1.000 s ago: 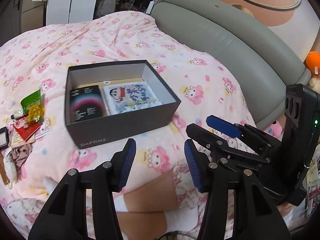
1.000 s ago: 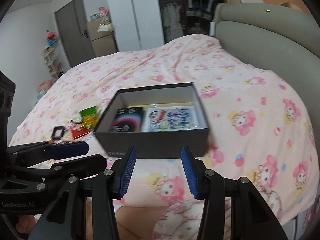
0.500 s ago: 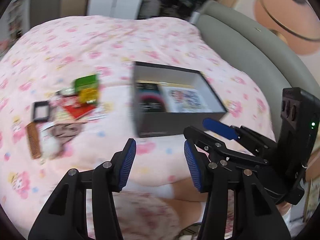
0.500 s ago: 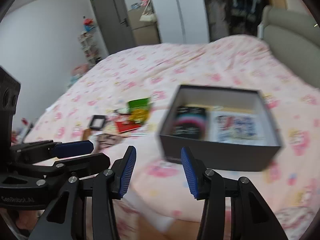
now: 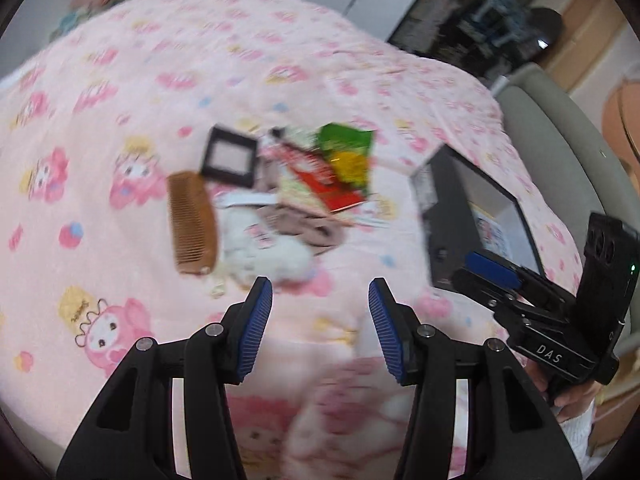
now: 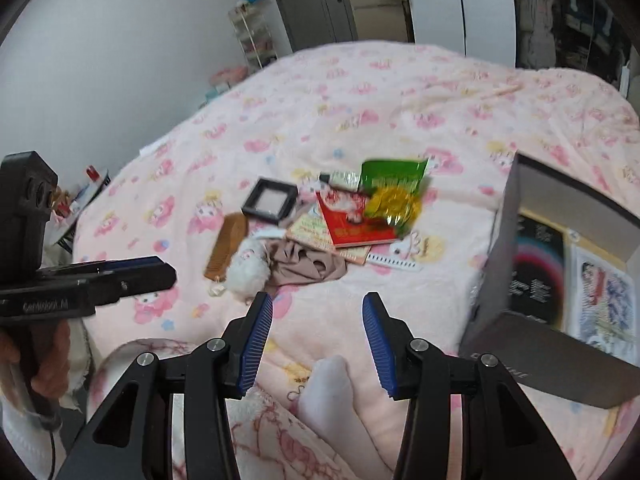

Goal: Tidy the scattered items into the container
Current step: 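Grasp the white fluffy plush keychain with the right gripper and lift it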

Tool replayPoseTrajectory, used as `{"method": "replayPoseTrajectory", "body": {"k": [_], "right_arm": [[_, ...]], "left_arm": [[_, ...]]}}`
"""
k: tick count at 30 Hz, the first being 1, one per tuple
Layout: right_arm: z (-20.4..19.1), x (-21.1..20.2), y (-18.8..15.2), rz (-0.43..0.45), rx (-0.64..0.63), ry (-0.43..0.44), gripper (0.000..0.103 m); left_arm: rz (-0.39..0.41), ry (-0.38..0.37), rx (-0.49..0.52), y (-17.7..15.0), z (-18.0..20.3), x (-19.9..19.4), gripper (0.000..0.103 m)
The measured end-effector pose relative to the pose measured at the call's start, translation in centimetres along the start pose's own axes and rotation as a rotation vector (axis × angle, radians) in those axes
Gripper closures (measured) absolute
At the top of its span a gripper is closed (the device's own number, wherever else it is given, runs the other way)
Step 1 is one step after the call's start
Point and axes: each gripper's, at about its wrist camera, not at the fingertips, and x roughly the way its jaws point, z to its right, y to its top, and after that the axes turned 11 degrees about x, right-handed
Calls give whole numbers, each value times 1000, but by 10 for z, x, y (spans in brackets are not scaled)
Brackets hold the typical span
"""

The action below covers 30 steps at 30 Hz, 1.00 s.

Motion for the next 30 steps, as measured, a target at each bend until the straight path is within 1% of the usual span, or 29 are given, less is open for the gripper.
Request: {"method": "replayPoseTrajectory", "body": {"k": [2,4,6,9,11,12,13,15,16,18,19,21,23,24,25,27,28,30], "right_arm": [[4,23,1,-52,23,-27,60],[9,44,5,-100,31,-36,60],[10,58,11,-139,24,-25,60],[1,80,22,-192,-19,25,60],[-9,97,31,-241,-39,85,60],[-14,107,35,-267,-48,118,59],[-19,113,37,-287,-53,134,58],[-29,134,38,-350,-71,166,58],[-32,142,36,-375,-76,177,58],[-35,150,29,-420,-91,196,58],[-35,151,24,-439,-97,208,58],[-32,153,23,-443,-75,236,58],[-32,158,25,-458,-69,232,58],[-33,162,25,-470,-73,230,61],[-35,165,25,-482,-76,234,72],[-40,167,22,-493,-100,228,81],[-41,162,21,-478,-107,219,82],[-37,151,23,-454,-92,228,82]], "left_arm": [[-9,4,-34,-1,-18,12,52],[-15,-4,-81,-3,-37,25,52],[-25,-10,-121,-6,-53,36,52],[-30,1,-177,-10,-74,47,52],[-31,-30,-216,-12,-86,54,52],[-33,-62,-229,-10,-89,59,52],[-40,-114,-244,-8,-93,67,52],[-47,-175,-262,-3,-96,77,52],[-48,-194,-275,-1,-99,84,52],[-44,-188,-290,2,-103,93,52],[-29,-196,-290,3,-105,95,52],[-25,-230,-296,4,-109,102,49],[-41,-273,-302,9,-110,111,49],[-56,-282,-307,12,-110,115,49],[-78,-284,-302,16,-106,120,49],[-107,-280,-256,21,-93,122,51],[-108,-261,-226,22,-86,120,52],[-88,-248,-178,27,-71,109,52]]}}
